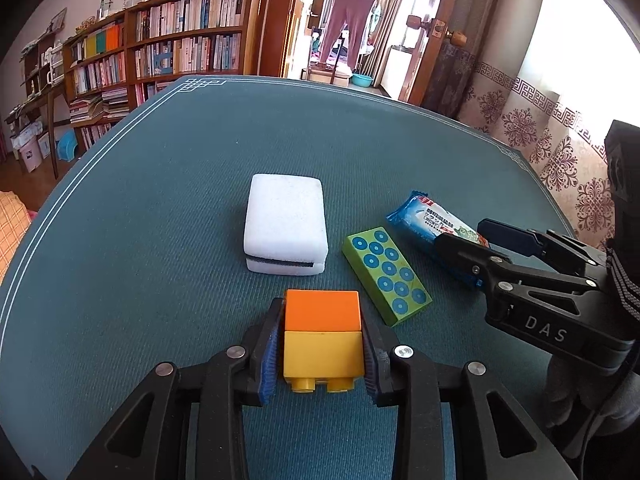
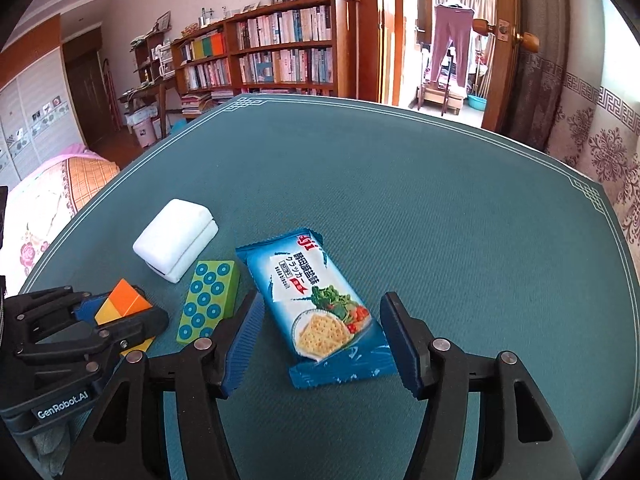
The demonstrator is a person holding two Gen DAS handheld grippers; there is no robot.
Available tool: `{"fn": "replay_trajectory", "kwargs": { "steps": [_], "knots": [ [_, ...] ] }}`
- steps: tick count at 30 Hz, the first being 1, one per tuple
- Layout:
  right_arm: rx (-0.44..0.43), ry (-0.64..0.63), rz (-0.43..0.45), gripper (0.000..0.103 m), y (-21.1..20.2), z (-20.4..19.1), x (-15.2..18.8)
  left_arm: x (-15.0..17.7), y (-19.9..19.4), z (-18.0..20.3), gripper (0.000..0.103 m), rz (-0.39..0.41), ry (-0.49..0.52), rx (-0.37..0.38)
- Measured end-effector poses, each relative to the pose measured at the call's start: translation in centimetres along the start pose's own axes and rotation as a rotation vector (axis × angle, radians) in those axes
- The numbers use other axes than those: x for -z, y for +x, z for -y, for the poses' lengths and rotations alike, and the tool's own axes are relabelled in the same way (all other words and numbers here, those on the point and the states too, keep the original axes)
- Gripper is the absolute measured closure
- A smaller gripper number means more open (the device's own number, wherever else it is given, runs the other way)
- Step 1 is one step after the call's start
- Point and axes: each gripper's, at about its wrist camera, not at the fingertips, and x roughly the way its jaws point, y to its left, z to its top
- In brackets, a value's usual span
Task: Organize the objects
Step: 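Grasp the orange-yellow toy brick with the left gripper while the right grasps the blue cracker packet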
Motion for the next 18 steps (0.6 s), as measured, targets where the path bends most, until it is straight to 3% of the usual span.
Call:
{"fn": "replay_trajectory", "kwargs": {
  "steps": [9, 13, 18],
  "knots": [
    [0.009, -0.021, -0.034, 0.042, 1.6, -0.6, 0.1, 0.0, 0.1, 0.1, 0.064, 0.008, 0.007, 0.003],
    [0.023, -0.001, -0.028, 0.057, 1.2, -0.5, 0.6, 0.0, 0.1, 0.1, 0.064, 0.008, 0.007, 0.004],
    [0.022, 0.05, -0.018, 0.058, 0.1, 0.1, 1.6, 0.0, 0.0, 0.2, 0.065, 0.009, 0.01, 0.012]
  ]
}}
